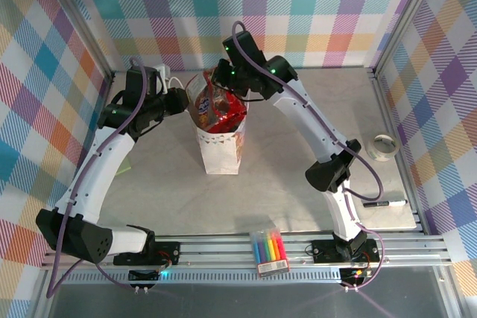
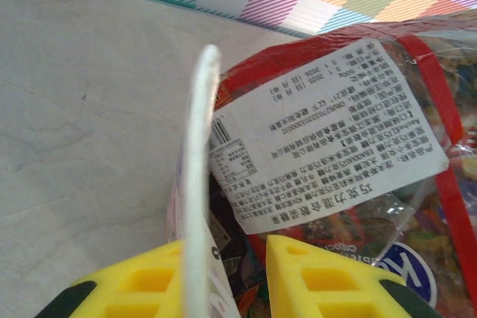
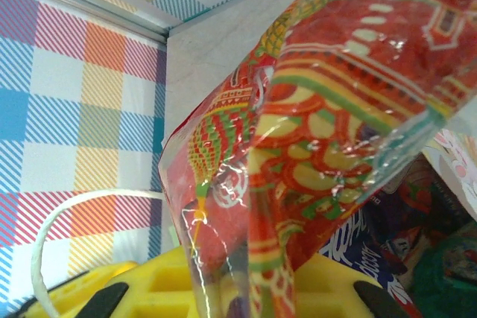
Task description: Place the snacks into the paper bag
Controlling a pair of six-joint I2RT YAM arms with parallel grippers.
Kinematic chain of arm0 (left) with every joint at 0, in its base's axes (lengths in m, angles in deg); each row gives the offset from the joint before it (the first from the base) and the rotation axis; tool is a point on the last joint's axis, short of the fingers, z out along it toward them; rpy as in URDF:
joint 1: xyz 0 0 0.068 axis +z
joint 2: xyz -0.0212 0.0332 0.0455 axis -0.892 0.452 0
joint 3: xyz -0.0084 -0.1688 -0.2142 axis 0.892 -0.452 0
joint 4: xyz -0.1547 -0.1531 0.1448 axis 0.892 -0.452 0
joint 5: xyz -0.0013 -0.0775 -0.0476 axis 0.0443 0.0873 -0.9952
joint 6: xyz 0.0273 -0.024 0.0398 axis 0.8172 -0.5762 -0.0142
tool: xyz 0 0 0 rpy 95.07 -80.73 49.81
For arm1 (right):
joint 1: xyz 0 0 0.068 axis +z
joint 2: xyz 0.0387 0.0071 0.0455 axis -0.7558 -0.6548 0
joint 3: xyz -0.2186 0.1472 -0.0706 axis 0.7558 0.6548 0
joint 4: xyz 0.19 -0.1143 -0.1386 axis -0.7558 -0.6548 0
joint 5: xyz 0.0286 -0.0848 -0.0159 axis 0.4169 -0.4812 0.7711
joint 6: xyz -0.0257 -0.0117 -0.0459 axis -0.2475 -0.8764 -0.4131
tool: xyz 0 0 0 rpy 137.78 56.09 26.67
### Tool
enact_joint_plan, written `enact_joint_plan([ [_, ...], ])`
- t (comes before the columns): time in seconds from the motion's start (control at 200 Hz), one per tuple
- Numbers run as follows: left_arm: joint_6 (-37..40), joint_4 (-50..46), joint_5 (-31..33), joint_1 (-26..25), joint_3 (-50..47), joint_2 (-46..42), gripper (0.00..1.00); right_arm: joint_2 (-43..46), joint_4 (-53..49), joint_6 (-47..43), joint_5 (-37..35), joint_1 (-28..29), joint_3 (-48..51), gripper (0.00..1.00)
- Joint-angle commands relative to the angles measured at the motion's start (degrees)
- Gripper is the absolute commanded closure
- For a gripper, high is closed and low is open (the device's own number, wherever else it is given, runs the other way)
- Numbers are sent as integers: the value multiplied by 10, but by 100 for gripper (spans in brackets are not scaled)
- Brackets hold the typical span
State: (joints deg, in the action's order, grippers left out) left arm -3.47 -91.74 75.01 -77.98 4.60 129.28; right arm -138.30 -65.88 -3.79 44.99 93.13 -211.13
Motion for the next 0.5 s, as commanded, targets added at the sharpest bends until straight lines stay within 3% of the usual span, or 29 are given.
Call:
enact_joint_plan([
  [0.0, -2, 0, -8, 6, 7, 3, 72, 2, 78, 78, 31, 4, -19, 100],
  [0.495, -2, 4, -30, 0, 7, 14, 72, 33, 96, 139, 21, 12, 28, 100],
])
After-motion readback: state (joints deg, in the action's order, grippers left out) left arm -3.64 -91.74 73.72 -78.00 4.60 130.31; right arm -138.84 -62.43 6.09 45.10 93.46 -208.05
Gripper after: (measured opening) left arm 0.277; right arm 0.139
